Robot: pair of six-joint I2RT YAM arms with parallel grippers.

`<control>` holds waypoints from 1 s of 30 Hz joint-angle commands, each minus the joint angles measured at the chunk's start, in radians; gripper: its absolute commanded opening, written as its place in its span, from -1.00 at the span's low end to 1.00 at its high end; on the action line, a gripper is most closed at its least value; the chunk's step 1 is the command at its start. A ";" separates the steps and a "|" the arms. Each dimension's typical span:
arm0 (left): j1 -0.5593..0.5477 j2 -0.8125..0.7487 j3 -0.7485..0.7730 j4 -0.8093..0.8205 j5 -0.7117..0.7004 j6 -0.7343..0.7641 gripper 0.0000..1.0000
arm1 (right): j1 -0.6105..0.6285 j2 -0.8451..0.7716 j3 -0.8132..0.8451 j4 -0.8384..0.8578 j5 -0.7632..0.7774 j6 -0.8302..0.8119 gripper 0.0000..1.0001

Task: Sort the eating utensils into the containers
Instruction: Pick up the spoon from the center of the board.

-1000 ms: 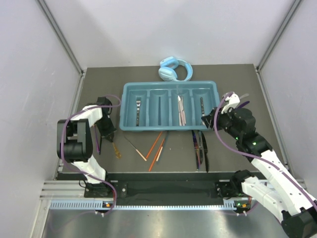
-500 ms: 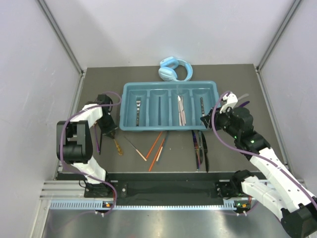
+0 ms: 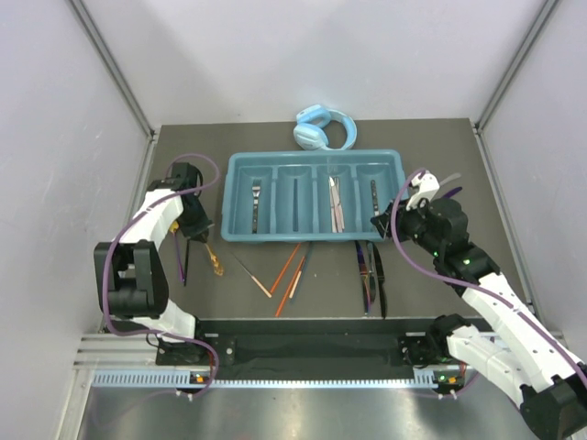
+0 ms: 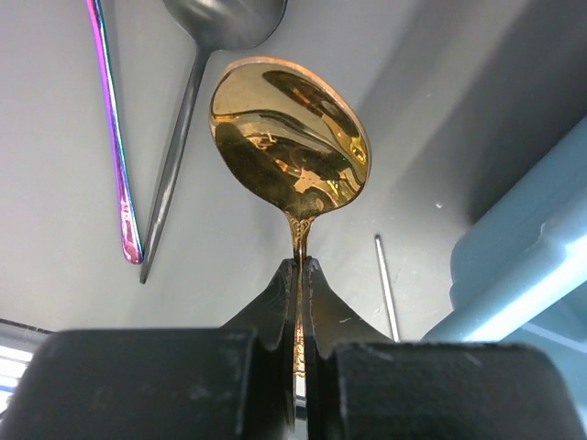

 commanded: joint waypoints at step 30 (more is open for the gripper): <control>-0.215 -0.053 0.356 -0.200 0.016 -0.009 -1.00 | -0.012 0.019 -0.009 0.042 -0.009 0.014 -0.05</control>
